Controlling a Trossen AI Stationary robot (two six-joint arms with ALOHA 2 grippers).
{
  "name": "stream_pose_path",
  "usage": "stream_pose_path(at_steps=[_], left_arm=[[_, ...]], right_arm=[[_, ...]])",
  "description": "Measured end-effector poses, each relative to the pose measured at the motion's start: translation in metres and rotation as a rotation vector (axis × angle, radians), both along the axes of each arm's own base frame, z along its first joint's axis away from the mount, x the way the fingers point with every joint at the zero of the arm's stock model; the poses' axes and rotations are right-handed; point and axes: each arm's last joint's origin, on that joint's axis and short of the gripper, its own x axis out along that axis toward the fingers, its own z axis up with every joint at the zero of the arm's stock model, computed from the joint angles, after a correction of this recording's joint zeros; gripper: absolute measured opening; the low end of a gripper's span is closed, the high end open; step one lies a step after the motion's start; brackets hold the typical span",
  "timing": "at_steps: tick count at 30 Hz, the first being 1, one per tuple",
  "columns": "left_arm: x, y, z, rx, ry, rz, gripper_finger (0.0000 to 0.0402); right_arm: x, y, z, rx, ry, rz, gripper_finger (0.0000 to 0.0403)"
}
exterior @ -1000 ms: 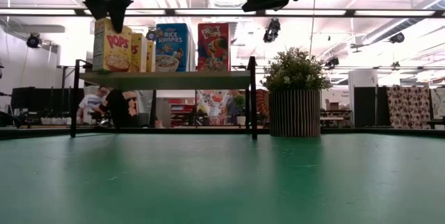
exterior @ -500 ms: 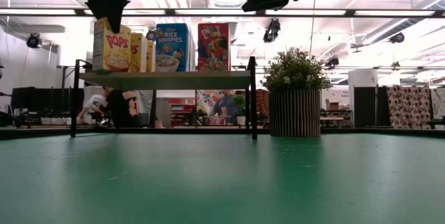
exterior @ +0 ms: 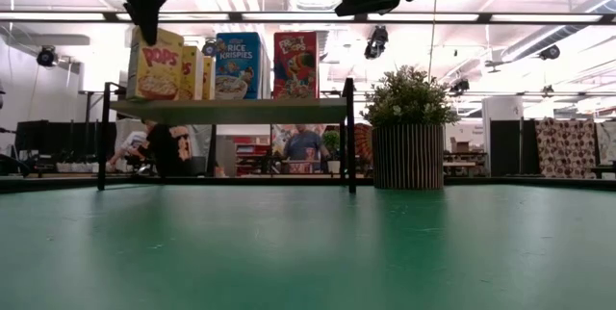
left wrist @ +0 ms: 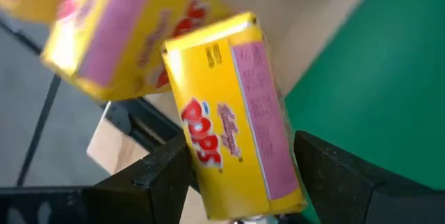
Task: Stack cereal on shelf
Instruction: Put the yellow cereal box on the shelf aligned with the other yellow cereal boxes
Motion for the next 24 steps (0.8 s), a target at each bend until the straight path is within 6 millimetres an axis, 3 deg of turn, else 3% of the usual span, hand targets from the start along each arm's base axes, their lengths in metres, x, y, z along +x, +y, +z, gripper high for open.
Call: stream_pose_path(at_steps=[24], left_arm=[[0.001,0.0021,0.0006,0.079,0.232,-0.468,0.023]], right_arm=[[-0.0002,0.0,-0.0004,0.006,0.004,-0.003,0.0201]])
